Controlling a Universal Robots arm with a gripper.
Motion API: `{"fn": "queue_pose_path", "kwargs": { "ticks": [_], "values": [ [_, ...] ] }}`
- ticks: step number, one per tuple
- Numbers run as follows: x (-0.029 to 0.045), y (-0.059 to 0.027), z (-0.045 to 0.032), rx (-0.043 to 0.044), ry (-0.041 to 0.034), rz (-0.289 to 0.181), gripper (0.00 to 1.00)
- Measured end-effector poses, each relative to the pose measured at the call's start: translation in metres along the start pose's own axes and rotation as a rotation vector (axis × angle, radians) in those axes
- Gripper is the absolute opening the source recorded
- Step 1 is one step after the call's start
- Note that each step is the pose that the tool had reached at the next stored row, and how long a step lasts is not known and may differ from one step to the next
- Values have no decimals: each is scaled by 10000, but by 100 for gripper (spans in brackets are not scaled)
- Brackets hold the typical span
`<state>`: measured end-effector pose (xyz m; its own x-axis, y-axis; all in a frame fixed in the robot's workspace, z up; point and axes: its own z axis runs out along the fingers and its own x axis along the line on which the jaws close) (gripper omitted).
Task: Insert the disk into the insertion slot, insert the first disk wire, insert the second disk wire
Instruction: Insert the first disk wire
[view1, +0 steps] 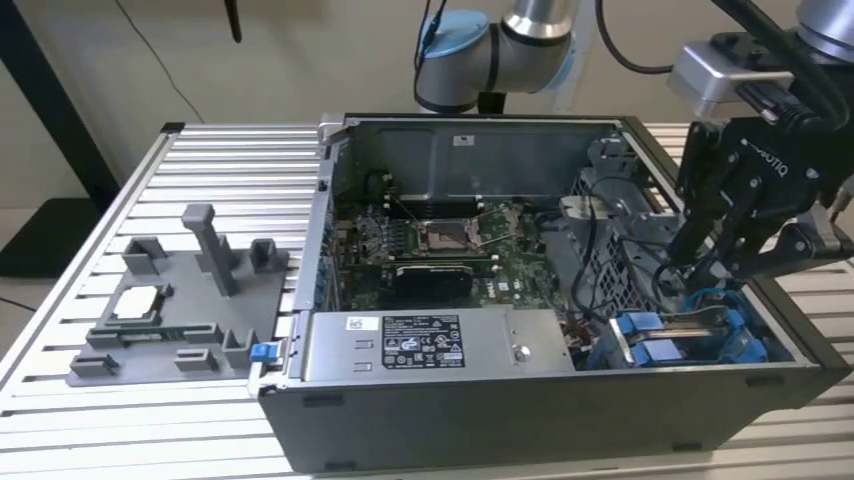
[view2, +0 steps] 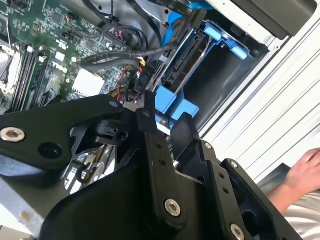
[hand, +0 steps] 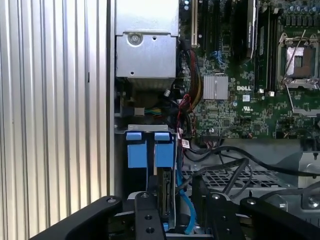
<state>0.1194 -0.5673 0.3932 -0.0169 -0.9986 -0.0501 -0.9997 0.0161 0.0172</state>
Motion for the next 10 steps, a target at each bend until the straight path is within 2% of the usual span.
{"fn": "queue_pose_path", "kwargs": {
  "ticks": [2, 4, 7, 10],
  "values": [
    [-15, 1, 1, 87, -27, -4, 100],
    [-22, 0, 1, 181, -83, -21, 100],
    [-31, -1, 2, 313, -211, -51, 100],
    [-46, -2, 7, 408, -376, -80, 100]
  ]
}}
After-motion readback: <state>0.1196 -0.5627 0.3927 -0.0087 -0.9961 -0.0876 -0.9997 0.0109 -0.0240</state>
